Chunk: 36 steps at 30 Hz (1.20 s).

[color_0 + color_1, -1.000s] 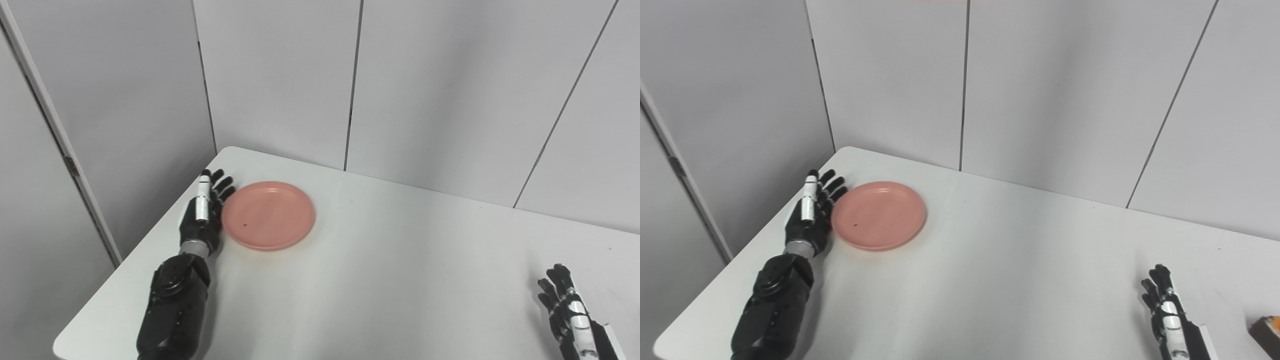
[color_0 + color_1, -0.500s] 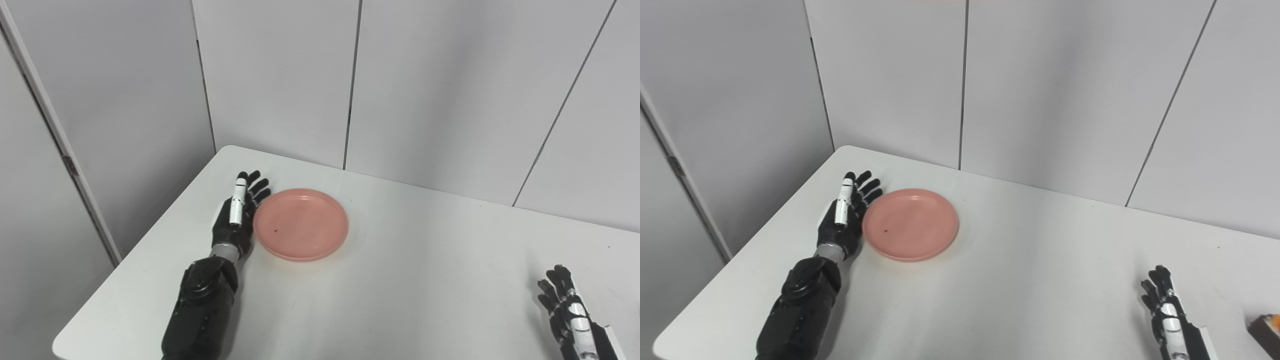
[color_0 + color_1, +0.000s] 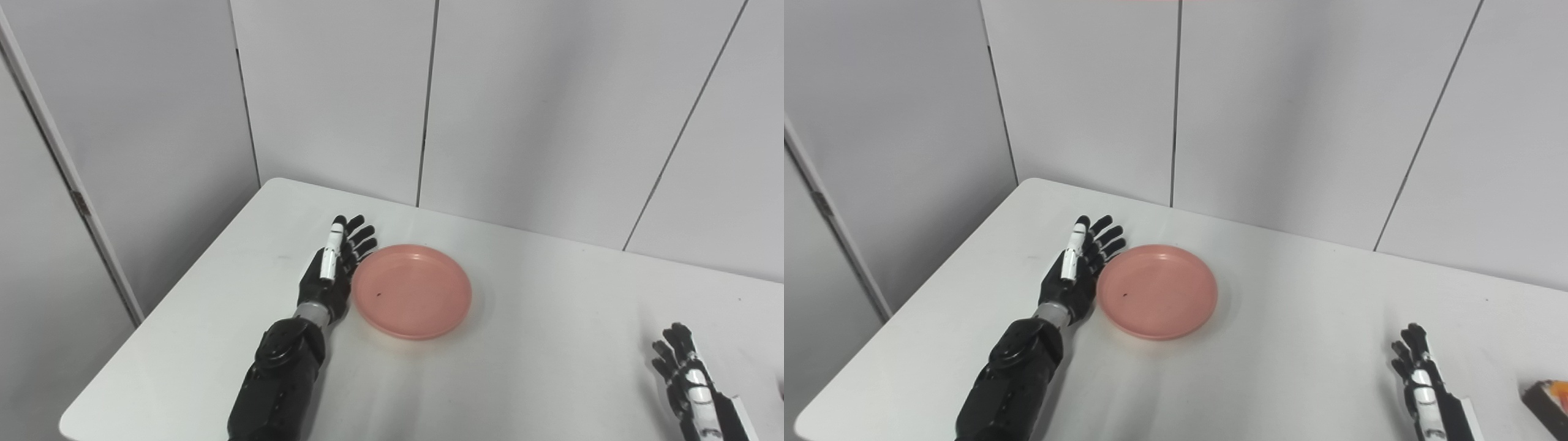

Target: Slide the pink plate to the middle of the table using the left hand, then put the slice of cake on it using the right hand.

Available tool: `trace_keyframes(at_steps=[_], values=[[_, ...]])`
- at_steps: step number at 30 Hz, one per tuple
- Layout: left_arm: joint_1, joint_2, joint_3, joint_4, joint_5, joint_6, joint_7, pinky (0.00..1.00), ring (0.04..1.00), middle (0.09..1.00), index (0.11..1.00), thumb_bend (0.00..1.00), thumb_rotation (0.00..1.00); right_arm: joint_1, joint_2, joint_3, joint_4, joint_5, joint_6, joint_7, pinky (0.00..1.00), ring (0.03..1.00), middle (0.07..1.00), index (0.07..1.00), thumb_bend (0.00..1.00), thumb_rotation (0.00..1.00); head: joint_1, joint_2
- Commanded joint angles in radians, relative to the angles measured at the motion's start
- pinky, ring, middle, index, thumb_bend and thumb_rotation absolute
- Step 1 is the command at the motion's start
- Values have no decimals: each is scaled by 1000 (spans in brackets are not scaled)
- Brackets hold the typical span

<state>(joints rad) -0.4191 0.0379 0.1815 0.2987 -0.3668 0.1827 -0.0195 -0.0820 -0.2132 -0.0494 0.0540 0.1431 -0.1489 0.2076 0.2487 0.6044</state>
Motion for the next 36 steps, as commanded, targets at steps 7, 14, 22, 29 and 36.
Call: trace_keyframes(at_steps=[7, 14, 22, 29, 36], values=[[-8, -61, -55, -46, -4, 35, -43, 894, 882, 877, 864, 464, 1000, 67, 70, 32, -7, -28, 45, -32, 981, 969, 992, 1000, 489, 1000, -49, 11], [16, -92, -98, -96, 0, 75, -69, 897, 887, 883, 871, 461, 1000, 71, 93, 43, -35, -56, 62, -47, 988, 972, 993, 1000, 461, 1000, -99, 23], [50, -119, -137, -138, -6, 124, -89, 903, 886, 881, 876, 436, 1000, 75, 114, 47, -52, -76, 79, -58, 974, 964, 987, 1000, 470, 1000, -150, 37], [80, -136, -153, -149, -15, 126, -123, 928, 914, 905, 894, 421, 1000, 76, 119, 50, -68, -76, 100, -60, 984, 972, 993, 1000, 454, 1000, -179, 44], [94, -133, -149, -159, -9, 123, -132, 940, 924, 914, 904, 434, 1000, 78, 124, 42, -86, -74, 118, -68, 988, 975, 995, 1000, 457, 1000, -202, 52]])
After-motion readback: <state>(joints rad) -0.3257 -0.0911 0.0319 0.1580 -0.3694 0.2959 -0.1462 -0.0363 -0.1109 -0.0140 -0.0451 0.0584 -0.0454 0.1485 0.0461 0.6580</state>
